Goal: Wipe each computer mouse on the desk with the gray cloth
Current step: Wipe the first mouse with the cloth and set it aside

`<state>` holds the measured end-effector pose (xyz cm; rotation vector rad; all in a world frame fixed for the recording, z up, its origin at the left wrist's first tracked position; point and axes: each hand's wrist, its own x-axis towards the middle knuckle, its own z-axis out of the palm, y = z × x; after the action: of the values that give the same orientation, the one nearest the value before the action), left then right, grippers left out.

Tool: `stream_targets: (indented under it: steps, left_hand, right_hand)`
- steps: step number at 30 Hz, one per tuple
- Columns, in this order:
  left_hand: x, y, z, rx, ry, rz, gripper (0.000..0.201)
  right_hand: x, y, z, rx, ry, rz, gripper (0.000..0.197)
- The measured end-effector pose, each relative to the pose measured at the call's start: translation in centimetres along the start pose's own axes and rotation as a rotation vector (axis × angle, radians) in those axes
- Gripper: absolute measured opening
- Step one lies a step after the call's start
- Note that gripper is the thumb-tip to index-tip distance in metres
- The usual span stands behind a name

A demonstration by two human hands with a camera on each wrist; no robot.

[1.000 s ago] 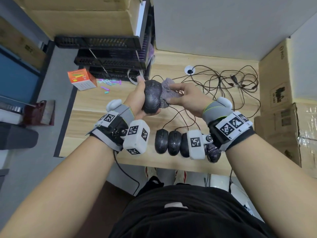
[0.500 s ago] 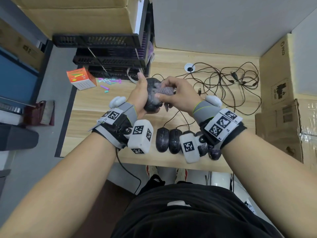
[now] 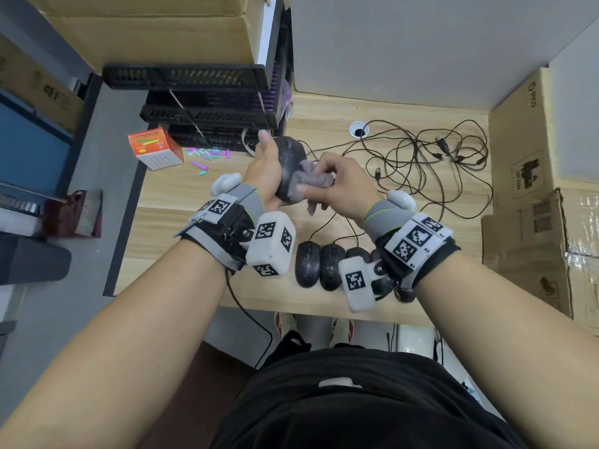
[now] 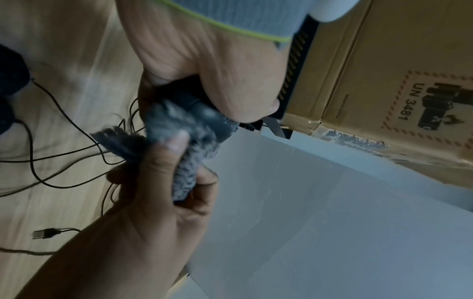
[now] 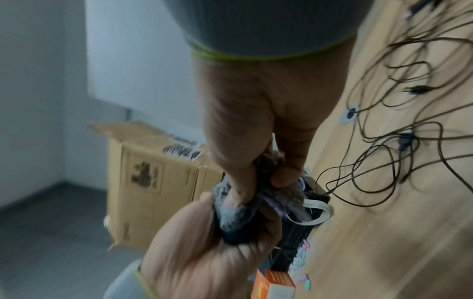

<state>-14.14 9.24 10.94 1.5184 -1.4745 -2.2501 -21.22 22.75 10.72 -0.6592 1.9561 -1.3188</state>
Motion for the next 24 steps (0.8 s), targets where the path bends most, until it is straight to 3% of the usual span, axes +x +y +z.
stream_targets:
  steps: [2,4,6,8,11,15,17,19,21,24]
  left_hand:
    - [-0.4,0.5,0.2,-0.042,-0.039,-0.019,0.084]
    - [0.5,0.1,-0.2,-0.040,-0.032,-0.044,0.096]
    - [3.9,-1.6,-1.3,-0.022,0.002,-0.030,0.123]
    - [4.3,-1.8,-1.7,0.037,0.046,-0.018,0.131]
    - [-0.1,0.2,-0.5,0.018,-0.033,-0.030,0.100]
    - [-1.4,-0.5,-0.1,0.015,-0.155,-0.045,0.100]
    - [-1.5,-0.8,-0.3,0.022,-0.159,-0.022,0.095]
    - [-1.6,-0.8,-0.8,0.028,-0.143,-0.003,0.090]
    - [-2.0,-0.7,-0.9,0.041,-0.142,-0.007,0.088]
    - [-3.3,-0.8,-0.2,0.111,-0.221,0.001,0.080]
  right_hand:
    - [0.4,-0.1,-0.4,0.102,0.114,-0.002,0.035]
    - [0.4,-0.2,-0.3,0.081,0.155,-0.032,0.036]
    - [0.0,-0.2,0.4,-0.054,0.084,-0.088,0.041]
    - [-0.5,-0.3,0.7,-0.195,0.008,-0.100,0.045]
    - [-0.2,-0.8,-0.4,0.020,-0.020,-0.051,0.041]
    - [0.0,-2.2,-1.6,0.122,0.218,-0.035,0.035]
    - [-0.3,-2.4,-1.2,0.027,0.163,-0.092,0.035]
    - [-0.7,-2.4,-0.8,-0.090,0.011,-0.132,0.038]
    - [-0.5,-2.4,-1.0,-0.068,-0.091,-0.096,0.039]
    - [1.1,-2.0,-2.2,0.038,0.114,0.025,0.041]
